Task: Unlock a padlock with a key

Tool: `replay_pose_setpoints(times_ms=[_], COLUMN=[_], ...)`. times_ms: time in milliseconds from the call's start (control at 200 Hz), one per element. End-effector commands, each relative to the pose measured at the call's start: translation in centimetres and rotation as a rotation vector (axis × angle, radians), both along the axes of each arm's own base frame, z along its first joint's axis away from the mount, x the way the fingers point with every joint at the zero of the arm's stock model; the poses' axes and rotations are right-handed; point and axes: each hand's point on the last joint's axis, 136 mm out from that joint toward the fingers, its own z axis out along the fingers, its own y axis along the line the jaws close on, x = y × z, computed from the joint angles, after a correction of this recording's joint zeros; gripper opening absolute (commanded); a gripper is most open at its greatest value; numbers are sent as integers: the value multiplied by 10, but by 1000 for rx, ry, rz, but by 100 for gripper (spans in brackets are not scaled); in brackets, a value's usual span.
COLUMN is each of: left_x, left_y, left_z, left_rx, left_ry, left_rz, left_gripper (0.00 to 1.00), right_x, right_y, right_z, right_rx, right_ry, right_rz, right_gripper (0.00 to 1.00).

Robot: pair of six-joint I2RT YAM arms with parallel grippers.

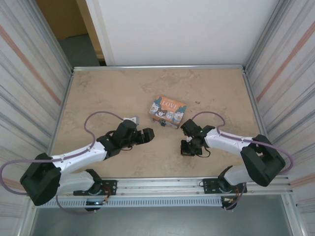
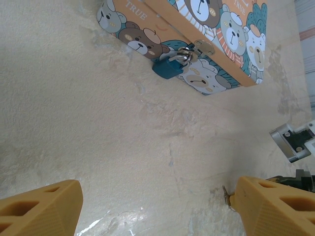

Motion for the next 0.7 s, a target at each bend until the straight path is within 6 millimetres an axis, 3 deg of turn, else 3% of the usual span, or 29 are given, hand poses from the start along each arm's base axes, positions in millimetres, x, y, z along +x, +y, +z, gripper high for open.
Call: replay_pose_setpoints(times_ms=[0,276,641,696], left_x=[4,2,1,1], left_y=[6,16,13,9], left_z=[14,31,72,78], left_rx=[4,-39,-338,-394], left_ry=[-36,-67,-1,24], left_rz=[30,59,137,152], left_gripper=[82,82,81,81], right_x=[1,20,41,44], right_y=[-4,18,35,37], right_z=[-1,40,108,126], right_rx=[-20,179,418,461], right_ry=[-25,-205,-401,-453], right_rz=[-1,-12,-69,-71], right_gripper=[0,0,0,0])
